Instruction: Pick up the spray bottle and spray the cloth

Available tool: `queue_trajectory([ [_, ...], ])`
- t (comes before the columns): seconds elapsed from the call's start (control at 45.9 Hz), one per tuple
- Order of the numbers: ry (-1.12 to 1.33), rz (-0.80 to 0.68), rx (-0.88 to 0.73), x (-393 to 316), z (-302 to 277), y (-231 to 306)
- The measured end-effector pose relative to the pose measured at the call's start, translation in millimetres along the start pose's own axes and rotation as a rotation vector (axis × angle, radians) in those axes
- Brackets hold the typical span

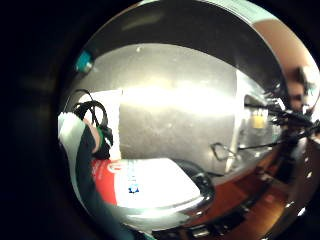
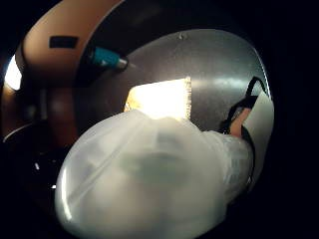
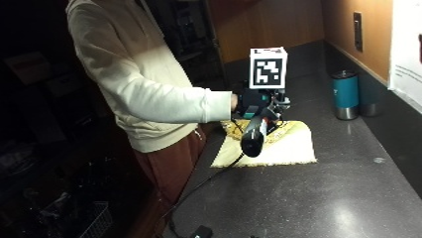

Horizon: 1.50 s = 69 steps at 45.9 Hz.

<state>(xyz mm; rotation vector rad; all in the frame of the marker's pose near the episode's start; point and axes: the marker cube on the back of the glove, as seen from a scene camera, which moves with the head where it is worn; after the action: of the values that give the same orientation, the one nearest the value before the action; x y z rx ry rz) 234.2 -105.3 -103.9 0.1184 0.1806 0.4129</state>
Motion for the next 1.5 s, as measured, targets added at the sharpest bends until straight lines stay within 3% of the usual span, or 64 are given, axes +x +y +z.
queue_trajectory([
  [0.327,0.479,-0.161,-0.156,-77,20,16],
  [0.849,0.424,-0.172,-0.128,-83,22,32],
  [1.023,0.271,-0.094,0.005,-100,-1,29],
  [1.502,-0.664,-0.251,0.325,-238,-59,29],
])
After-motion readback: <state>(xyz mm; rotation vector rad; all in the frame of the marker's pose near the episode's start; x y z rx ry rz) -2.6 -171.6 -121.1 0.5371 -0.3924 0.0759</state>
